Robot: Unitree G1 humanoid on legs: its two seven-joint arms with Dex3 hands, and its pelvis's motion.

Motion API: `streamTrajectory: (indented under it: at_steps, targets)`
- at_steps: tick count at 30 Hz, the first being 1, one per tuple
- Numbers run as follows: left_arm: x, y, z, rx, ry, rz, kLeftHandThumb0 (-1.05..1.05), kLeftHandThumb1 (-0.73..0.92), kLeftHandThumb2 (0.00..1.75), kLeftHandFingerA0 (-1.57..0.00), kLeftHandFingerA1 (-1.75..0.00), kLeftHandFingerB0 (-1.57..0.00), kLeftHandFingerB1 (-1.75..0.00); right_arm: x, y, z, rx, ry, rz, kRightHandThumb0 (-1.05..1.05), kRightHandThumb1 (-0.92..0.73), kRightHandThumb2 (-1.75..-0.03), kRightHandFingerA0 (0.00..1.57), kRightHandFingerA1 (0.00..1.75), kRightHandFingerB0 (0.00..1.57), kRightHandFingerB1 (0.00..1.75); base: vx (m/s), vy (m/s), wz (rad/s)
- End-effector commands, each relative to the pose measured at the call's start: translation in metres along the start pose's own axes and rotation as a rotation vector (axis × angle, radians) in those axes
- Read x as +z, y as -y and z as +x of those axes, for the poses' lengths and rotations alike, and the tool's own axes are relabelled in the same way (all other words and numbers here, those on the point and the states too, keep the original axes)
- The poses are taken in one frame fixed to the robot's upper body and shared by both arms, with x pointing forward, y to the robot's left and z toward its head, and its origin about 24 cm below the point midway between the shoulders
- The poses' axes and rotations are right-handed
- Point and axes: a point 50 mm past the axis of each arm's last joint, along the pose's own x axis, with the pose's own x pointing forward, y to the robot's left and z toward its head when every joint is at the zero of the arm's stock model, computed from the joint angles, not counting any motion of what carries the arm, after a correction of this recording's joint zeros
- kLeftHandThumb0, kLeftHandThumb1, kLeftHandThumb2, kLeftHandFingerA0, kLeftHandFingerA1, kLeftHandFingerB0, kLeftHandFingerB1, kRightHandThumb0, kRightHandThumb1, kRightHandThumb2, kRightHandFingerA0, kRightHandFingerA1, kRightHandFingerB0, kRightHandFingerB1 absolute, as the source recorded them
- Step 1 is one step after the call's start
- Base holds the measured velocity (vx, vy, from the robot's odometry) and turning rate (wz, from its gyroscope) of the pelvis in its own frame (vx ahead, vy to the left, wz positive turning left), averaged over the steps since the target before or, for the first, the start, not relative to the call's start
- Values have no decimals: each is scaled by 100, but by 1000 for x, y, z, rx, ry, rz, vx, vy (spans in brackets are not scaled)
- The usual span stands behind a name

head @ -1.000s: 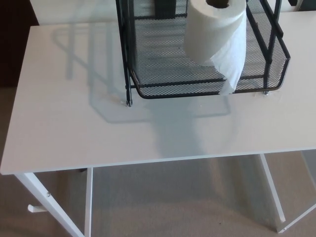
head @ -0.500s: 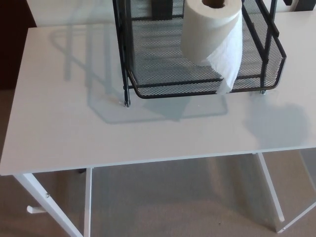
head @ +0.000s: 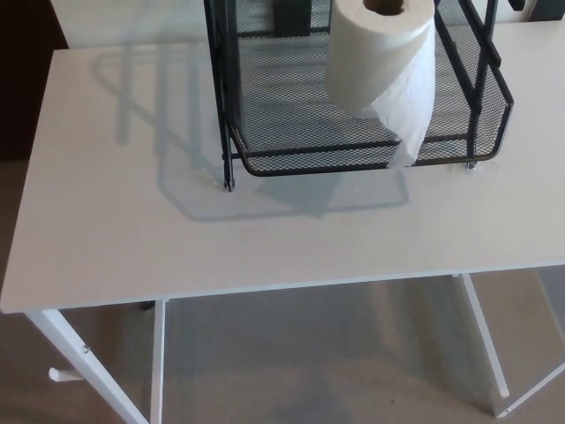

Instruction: The robot walks towards a desk on which a file tray is kept in the middle and a toilet paper roll is kept on its right. The robot uses its right hand to hook on finger in the gap of the roll and grabs it, lifts it and places it on the tray.

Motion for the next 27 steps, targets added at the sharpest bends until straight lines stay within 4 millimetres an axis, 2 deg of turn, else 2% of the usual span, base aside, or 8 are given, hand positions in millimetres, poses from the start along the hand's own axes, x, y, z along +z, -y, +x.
streamTrajectory:
  at_steps: [1, 8, 9, 10, 13, 15, 16, 27]
  targets:
    - [4, -15, -2, 60, -3, 100, -70, 92, 77, -42, -76, -23, -63, -160, -97, -53, -523, -522, 768, -46, -36, -73, 63, 95, 34, 55, 0, 0, 0]
    - [-3, -17, -2, 86, -40, 68, -71, 92, 76, -41, -78, -22, -65, -179, -145, -60, -439, -648, 694, -71, -41, -76, 45, 74, 32, 52, 0, 0, 0]
    - [-5, -18, -3, 82, -44, 81, -72, 92, 76, -41, -77, -19, -63, -174, -159, -78, -329, -583, 688, -55, -49, -55, 103, 115, 65, 72, 0, 0, 0]
    - [-6, -19, -4, 80, -46, 86, -72, 92, 76, -41, -77, -19, -63, -170, -165, -86, -285, -556, 689, -55, -34, -51, 87, 113, 85, 83, 0, 0, 0]
    - [-7, -17, -3, 75, -49, 99, -72, 92, 75, -39, -74, -18, -61, -154, -169, -88, -88, -486, 4, -83, -67, -62, 95, 96, 93, 57, 0, 0, 0]
    - [-8, -13, -2, 68, -61, 114, -70, 92, 73, -30, -70, -19, -60, -175, -181, -28, 62, -584, -117, -94, -58, -100, 25, 59, 8, 47, 0, 0, 0]
    - [-8, -10, -1, 45, -65, 190, -34, 62, 120, -13, -58, -13, -58, -168, -184, -26, 136, -562, -366, -105, -87, -67, 42, 71, 7, 58, 0, 0, 0]
    - [7, 6, 5, -27, -19, 346, -74, 92, 81, -33, -73, -24, -65, -151, -200, -31, 287, -519, -361, -87, -53, -91, 7, 46, 17, 48, 0, 0, 0]
